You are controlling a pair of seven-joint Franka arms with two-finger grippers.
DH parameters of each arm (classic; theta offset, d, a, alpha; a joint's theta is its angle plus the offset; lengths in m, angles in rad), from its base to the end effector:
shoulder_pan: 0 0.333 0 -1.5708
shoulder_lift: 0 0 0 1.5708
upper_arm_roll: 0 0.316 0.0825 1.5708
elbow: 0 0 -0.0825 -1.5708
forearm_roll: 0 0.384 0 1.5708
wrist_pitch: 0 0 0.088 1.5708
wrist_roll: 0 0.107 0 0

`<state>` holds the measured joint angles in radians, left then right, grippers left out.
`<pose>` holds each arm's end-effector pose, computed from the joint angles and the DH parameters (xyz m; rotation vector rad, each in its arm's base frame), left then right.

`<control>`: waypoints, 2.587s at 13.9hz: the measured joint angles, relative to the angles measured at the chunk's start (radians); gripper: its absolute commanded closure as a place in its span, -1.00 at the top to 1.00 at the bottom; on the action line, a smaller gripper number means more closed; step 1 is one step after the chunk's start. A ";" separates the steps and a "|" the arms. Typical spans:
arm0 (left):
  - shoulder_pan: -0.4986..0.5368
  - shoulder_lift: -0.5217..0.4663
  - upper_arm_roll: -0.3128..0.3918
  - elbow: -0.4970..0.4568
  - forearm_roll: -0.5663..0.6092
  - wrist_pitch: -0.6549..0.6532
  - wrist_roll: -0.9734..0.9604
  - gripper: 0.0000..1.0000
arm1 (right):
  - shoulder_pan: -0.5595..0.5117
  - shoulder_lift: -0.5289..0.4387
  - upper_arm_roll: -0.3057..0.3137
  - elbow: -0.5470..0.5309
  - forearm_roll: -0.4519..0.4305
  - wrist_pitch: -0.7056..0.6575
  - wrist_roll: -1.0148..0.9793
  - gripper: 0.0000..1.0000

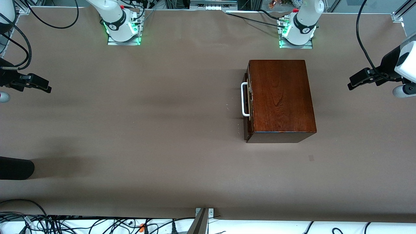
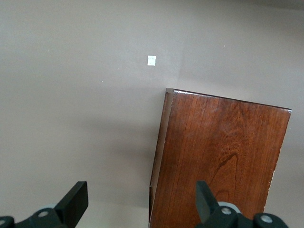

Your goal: Open drawer, take yellow block, close drawer

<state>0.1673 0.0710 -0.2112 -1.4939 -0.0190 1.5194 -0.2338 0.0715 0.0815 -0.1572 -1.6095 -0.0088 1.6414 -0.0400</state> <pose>0.5704 -0.0226 0.6171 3.0993 0.2946 -0.0750 0.5795 -0.0474 0.5664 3.1214 -0.0697 -0.0778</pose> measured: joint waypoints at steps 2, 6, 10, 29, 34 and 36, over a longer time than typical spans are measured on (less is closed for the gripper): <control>0.000 0.000 0.000 0.000 0.000 0.000 0.000 1.00 | 0.000 0.000 0.000 0.000 0.000 0.000 0.000 1.00; 0.000 0.000 0.000 0.000 0.000 0.000 0.000 1.00 | 0.000 0.000 0.000 0.000 0.000 0.000 0.000 1.00; 0.000 0.000 0.000 0.000 0.000 0.000 0.000 1.00 | 0.000 0.000 0.000 0.000 0.000 0.000 0.000 1.00; -0.008 0.035 0.002 0.015 0.013 0.015 0.000 1.00 | 0.000 0.000 0.000 0.000 0.000 0.000 0.000 1.00; -0.021 0.039 0.000 0.028 0.048 0.014 0.034 1.00 | 0.000 0.000 0.000 0.000 0.000 0.000 0.000 1.00; -0.046 0.040 -0.002 0.028 0.076 0.010 0.062 1.00 | 0.000 0.000 0.000 0.000 0.000 0.000 0.000 1.00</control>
<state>0.1218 0.1110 -0.2136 -1.4664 0.0572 1.5291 -0.1723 0.0715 0.0813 -0.1573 -1.6094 -0.0088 1.6409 -0.0400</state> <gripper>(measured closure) 0.000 0.000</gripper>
